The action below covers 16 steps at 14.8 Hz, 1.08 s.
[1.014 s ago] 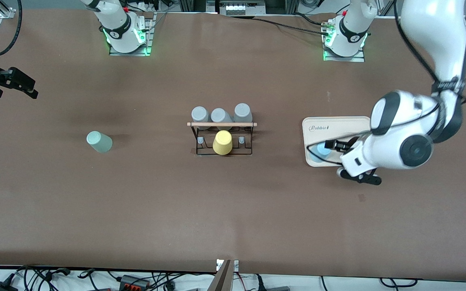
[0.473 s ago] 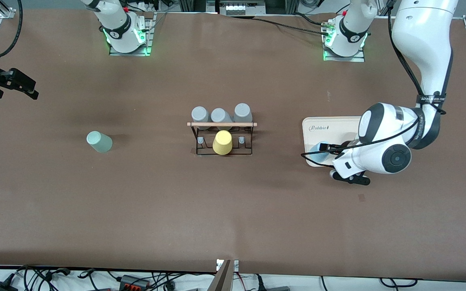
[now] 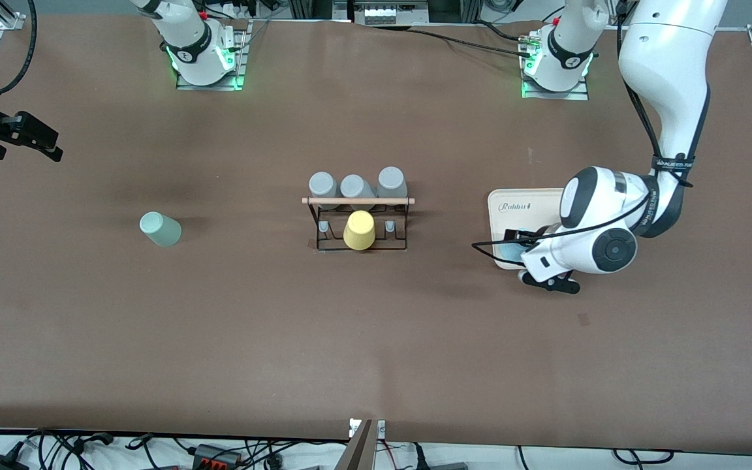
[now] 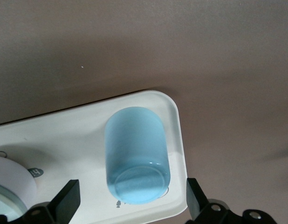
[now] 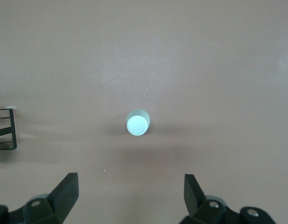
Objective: Hang scattered cups on rack with three cups
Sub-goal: 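Reach the left gripper down to the light blue cup and grasp it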
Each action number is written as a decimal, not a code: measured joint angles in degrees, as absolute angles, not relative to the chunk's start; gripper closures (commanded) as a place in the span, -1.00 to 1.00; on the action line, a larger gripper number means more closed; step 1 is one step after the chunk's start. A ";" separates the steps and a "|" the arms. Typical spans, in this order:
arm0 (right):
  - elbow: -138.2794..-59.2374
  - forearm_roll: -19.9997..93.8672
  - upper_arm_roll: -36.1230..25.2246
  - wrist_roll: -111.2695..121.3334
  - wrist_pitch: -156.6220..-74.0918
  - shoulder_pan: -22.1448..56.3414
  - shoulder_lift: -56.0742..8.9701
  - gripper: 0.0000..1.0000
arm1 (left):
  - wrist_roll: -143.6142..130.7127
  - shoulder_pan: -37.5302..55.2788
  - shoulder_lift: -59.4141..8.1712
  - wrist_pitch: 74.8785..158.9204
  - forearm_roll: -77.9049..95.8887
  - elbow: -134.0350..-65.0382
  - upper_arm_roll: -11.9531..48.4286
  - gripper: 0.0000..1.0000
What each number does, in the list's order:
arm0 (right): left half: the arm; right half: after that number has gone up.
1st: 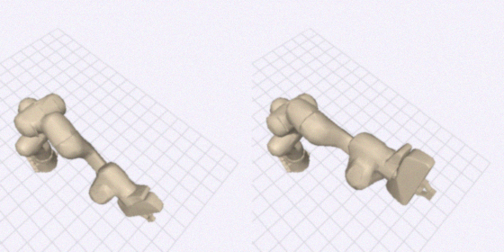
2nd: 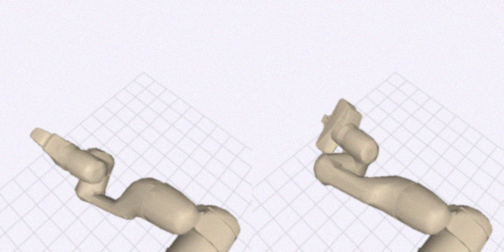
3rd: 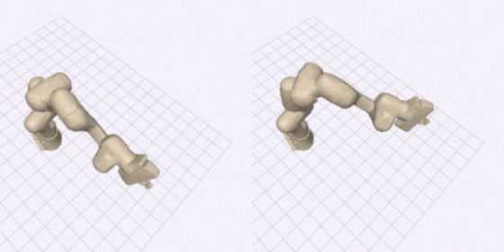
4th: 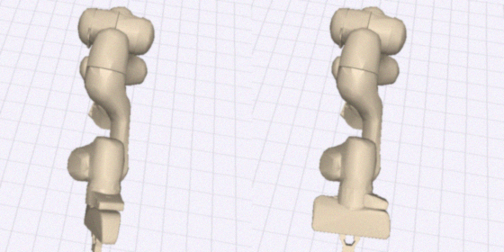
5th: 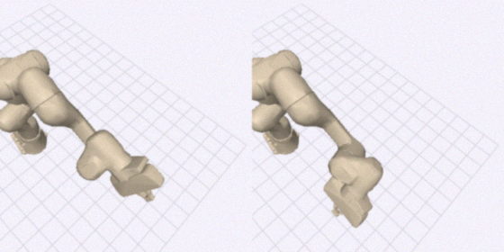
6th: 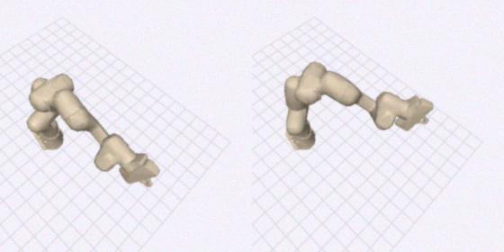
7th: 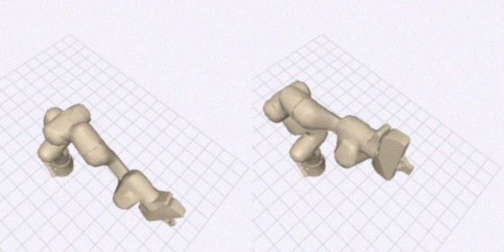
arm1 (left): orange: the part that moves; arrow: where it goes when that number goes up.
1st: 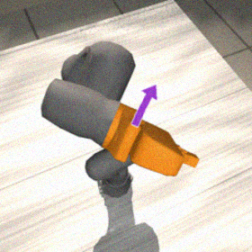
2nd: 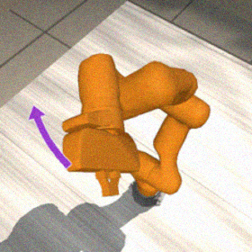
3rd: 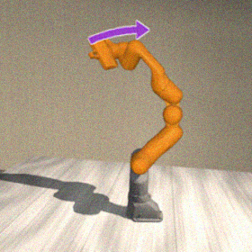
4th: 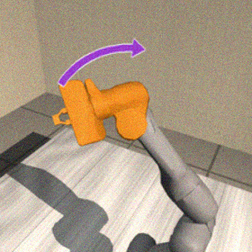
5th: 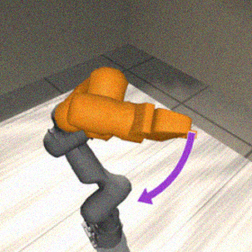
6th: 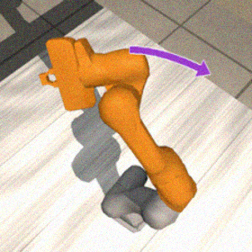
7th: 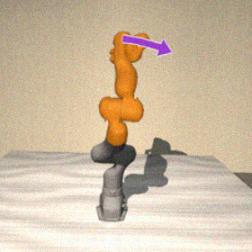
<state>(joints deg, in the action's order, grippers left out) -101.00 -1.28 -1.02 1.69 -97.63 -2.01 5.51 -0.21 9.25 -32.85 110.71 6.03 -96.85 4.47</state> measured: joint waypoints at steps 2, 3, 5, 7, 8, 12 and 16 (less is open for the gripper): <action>-101.00 -1.28 -1.06 1.69 -97.62 -2.02 5.50 -1.00 | -0.21 9.33 -32.94 111.64 6.03 -97.27 4.47 -0.80; -101.00 -1.28 -1.05 1.69 -97.62 -2.02 5.48 -1.00 | -0.21 9.33 -33.02 112.32 6.03 -97.61 4.47 -0.71; -101.03 -1.26 -1.04 1.69 -97.63 -2.01 5.16 -1.00 | -0.19 9.33 -33.37 113.08 6.03 -97.99 4.47 -0.58; -101.03 -1.26 -1.03 1.69 -97.70 -2.01 4.62 -1.00 | -0.16 9.33 -33.68 113.33 6.03 -98.04 4.47 -0.46; -101.03 -1.26 -1.03 1.69 -97.72 -2.01 4.44 -1.00 | -0.16 9.33 -33.73 113.40 6.03 -98.04 4.47 -0.40; -101.02 -1.26 -1.03 1.69 -97.77 -2.01 4.26 -1.00 | -0.15 9.32 -33.63 113.44 6.02 -98.02 4.46 0.15; -101.02 -1.26 -1.03 1.69 -97.77 -2.01 4.25 -1.00 | 0.01 9.34 -33.46 113.51 6.04 -97.53 5.05 0.15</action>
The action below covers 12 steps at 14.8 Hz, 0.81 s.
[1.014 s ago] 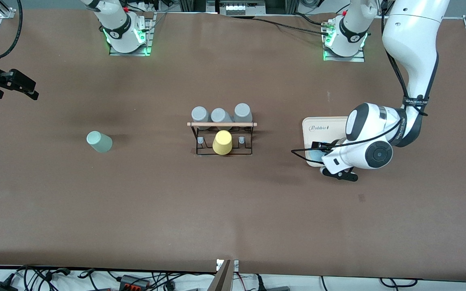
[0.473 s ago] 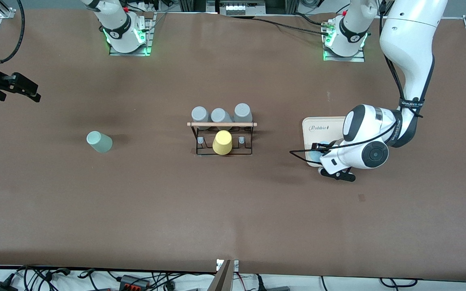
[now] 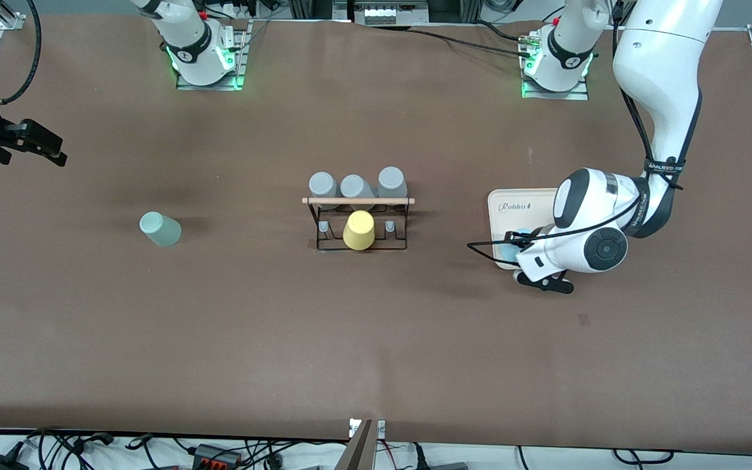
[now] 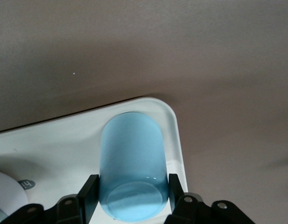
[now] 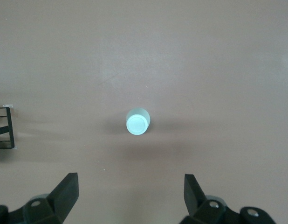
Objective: Hang scattered cups on rack with three cups
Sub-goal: 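Reach the left gripper down to the light blue cup and grasp it, then carry the light blue cup with the left gripper onto the rack peg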
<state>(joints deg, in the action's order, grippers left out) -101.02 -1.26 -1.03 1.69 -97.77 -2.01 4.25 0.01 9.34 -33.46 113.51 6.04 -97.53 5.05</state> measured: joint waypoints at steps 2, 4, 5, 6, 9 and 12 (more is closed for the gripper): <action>-101.02 -1.26 -1.03 1.69 -97.77 -2.01 4.25 -1.00 | -0.10 9.40 -32.62 113.76 6.06 -96.68 6.42 0.17; -101.02 -1.26 -1.03 1.69 -97.77 -2.02 4.25 -1.00 | -0.30 9.49 -31.22 113.81 6.07 -94.98 7.82 0.43; -101.02 -1.26 -1.03 1.69 -97.77 -2.02 4.25 -1.00 | -0.49 9.58 -30.60 113.59 6.07 -94.11 8.25 0.44; -101.02 -1.26 -1.04 1.69 -97.77 -2.02 4.25 -1.00 | -0.65 9.66 -30.12 113.07 6.25 -93.23 8.59 0.48; -101.02 -1.26 -1.04 1.69 -97.77 -2.02 4.24 -1.00 | -3.82 9.92 -29.69 110.91 11.57 -90.46 9.43 0.64; -101.02 -1.26 -1.04 1.69 -97.77 -2.02 4.23 -1.00 | -6.24 11.10 -29.71 109.31 17.61 -86.67 10.09 0.89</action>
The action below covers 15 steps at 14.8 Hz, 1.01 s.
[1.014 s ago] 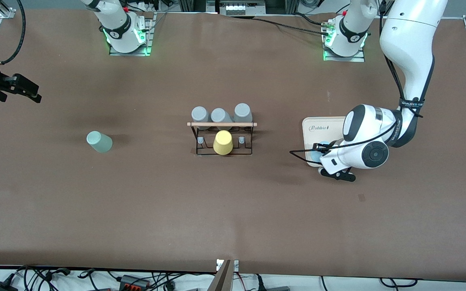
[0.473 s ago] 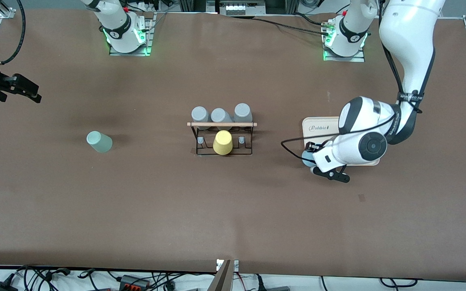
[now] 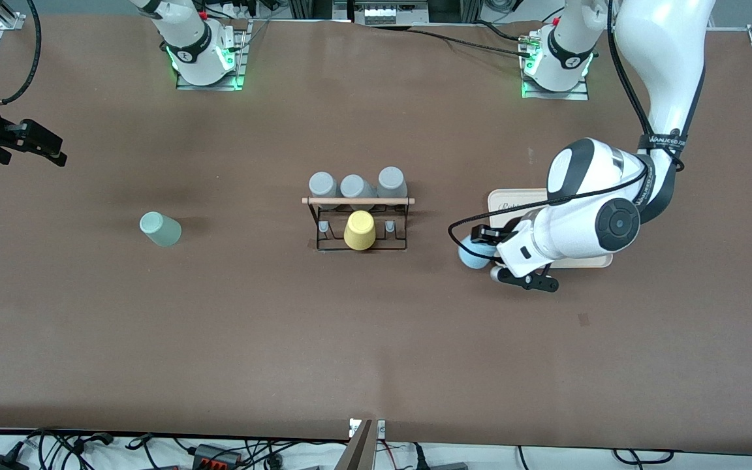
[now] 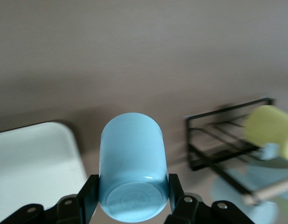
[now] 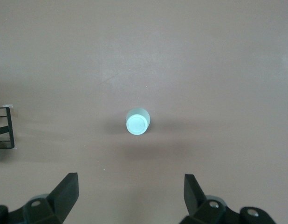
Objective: Hang scattered cups on rack with three cups
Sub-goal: 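Carry the light blue cup with the left gripper onto the rack peg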
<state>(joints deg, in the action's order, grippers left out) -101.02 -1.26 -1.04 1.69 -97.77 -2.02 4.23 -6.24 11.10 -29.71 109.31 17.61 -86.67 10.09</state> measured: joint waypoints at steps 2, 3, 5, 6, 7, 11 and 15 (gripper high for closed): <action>-101.02 -1.25 -1.07 1.69 -97.77 -2.04 4.22 -1.00 | -11.20 14.60 -29.97 108.86 18.09 -84.05 10.41 0.96; -101.02 -1.25 -1.08 1.69 -97.77 -2.05 4.20 -1.00 | -14.83 16.88 -30.41 108.86 18.09 -82.81 10.43 0.98; -101.02 -1.25 -1.12 1.69 -97.77 -2.07 4.18 -1.00 | -23.13 20.64 -31.93 108.91 18.10 -80.01 10.44 0.98; -101.02 -1.25 -1.15 1.69 -97.77 -2.08 4.17 -1.00 | -26.90 21.75 -32.80 108.92 18.11 -78.53 10.48 0.98; -101.02 -1.25 -1.16 1.69 -97.77 -2.08 4.16 -1.00 | -29.45 22.45 -33.66 108.91 18.11 -77.06 10.50 0.98; -101.02 -1.25 -1.18 1.69 -98.12 -2.08 4.15 -1.00 | -31.44 23.26 -34.99 106.85 18.11 -74.34 10.52 0.98; -101.02 -1.25 -1.20 1.69 -98.50 -2.09 4.15 -1.00 | -31.70 24.37 -36.22 106.66 18.11 -74.24 10.53 0.94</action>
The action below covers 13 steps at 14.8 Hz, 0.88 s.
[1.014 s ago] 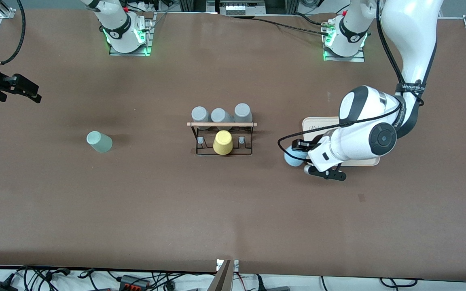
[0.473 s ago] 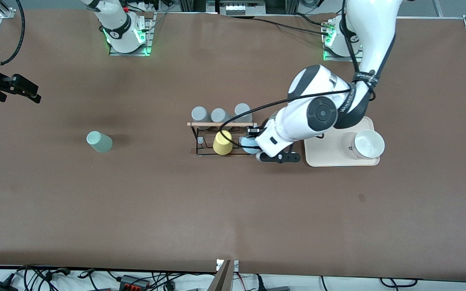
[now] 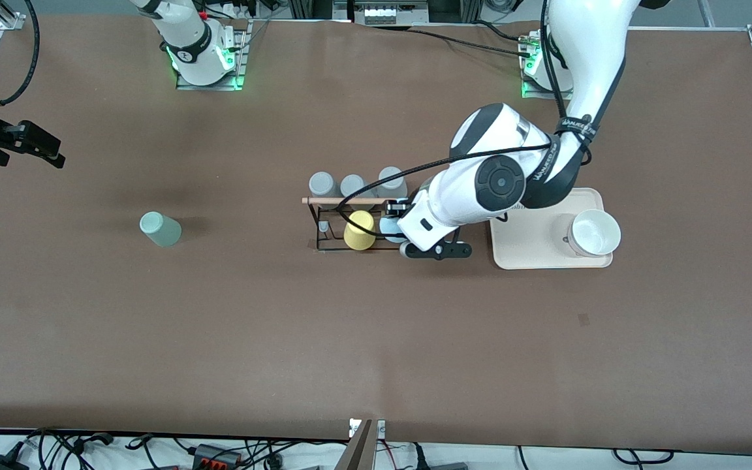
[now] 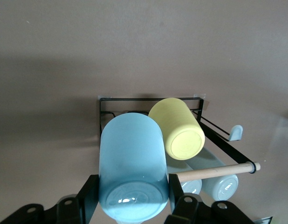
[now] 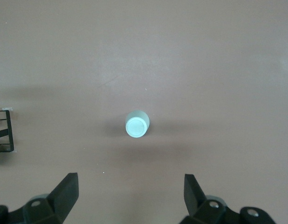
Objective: Hang scattered cups on rack with three cups
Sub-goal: 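Carry the light blue cup with the left gripper onto the rack peg, then release the cup and withdraw the left gripper while the right gripper reaches the teal cup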
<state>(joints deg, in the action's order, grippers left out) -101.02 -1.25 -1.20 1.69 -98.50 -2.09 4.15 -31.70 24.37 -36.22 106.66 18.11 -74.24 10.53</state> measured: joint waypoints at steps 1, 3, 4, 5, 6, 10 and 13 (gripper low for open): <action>-101.02 -1.25 -1.24 1.69 -98.51 -2.09 4.15 -1.00 | -31.70 24.43 -36.95 106.67 18.11 -74.23 10.53 0.93; -101.02 -1.25 -1.29 1.69 -98.51 -2.10 4.15 -1.00 | -31.70 24.63 -38.48 106.81 18.11 -74.20 10.48 0.92; -101.02 -1.25 -1.29 1.69 -98.51 -2.09 4.15 -1.00 | -31.70 24.91 -39.10 107.17 18.11 -74.16 10.46 0.89; -101.02 -1.24 -1.28 1.69 -98.50 -2.09 4.15 -1.00 | -31.70 25.25 -39.65 107.85 18.11 -74.12 10.45 0.87; -101.02 -1.24 -1.29 1.69 -98.50 -2.09 4.15 -1.00 | -31.70 25.54 -40.13 108.66 18.11 -74.06 10.41 0.76; -101.02 -1.24 -1.29 1.69 -98.49 -2.09 4.15 -1.00 | -31.71 25.79 -41.25 110.03 18.08 -73.84 10.13 -1.00; -101.01 -1.24 -1.30 1.69 -98.52 -2.10 4.15 -1.00 | -31.71 25.21 -40.47 108.36 17.54 -72.07 9.59 -1.00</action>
